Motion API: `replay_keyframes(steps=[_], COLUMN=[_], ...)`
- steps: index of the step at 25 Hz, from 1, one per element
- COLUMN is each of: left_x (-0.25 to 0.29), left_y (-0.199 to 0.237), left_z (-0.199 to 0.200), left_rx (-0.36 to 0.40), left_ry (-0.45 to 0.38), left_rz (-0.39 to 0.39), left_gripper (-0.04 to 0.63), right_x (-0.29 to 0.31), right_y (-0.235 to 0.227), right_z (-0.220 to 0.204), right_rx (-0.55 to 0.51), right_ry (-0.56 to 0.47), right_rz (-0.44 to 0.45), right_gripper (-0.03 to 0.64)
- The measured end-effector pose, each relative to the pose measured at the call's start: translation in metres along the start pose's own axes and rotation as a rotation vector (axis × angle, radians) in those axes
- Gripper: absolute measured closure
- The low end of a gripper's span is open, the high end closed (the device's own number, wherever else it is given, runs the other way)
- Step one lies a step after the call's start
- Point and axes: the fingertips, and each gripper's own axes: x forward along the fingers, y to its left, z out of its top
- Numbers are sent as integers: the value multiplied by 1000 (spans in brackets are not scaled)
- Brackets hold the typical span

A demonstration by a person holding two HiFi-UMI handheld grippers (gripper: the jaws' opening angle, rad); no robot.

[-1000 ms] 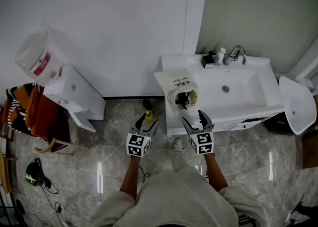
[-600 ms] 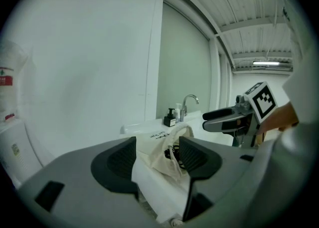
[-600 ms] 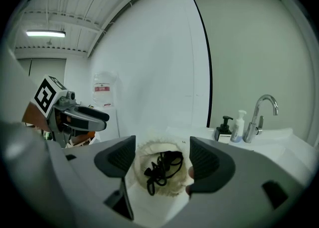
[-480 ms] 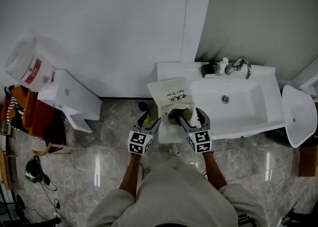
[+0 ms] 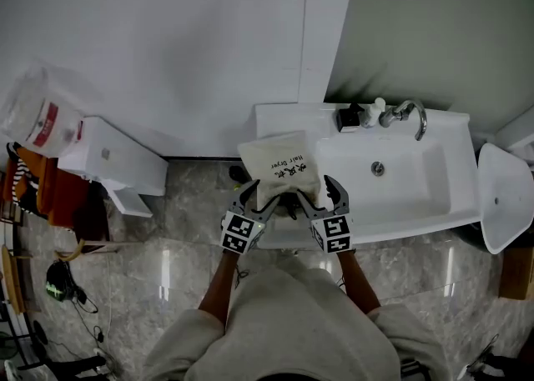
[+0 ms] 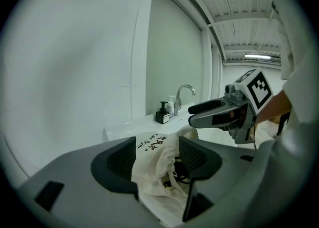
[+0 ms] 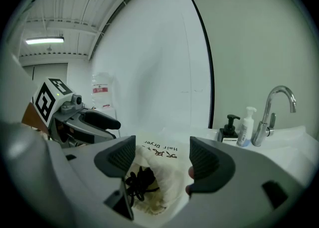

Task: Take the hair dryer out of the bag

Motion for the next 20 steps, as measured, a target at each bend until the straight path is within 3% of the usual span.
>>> replay_keyframes(steps=[14,20], left_x=[46,57], left_y=[-15,-21], left_z=[-16,-18], left_rx=[138,198], left_ry=[118,135], left_rz=[-129,-237], left_gripper=[347,368], right_x=[16,13], right_y=[-3,8], right_z=[-13,-17], right_rx=[34,68], right_ry=[32,44], right_rz=[5,-31], right_gripper=[293,293])
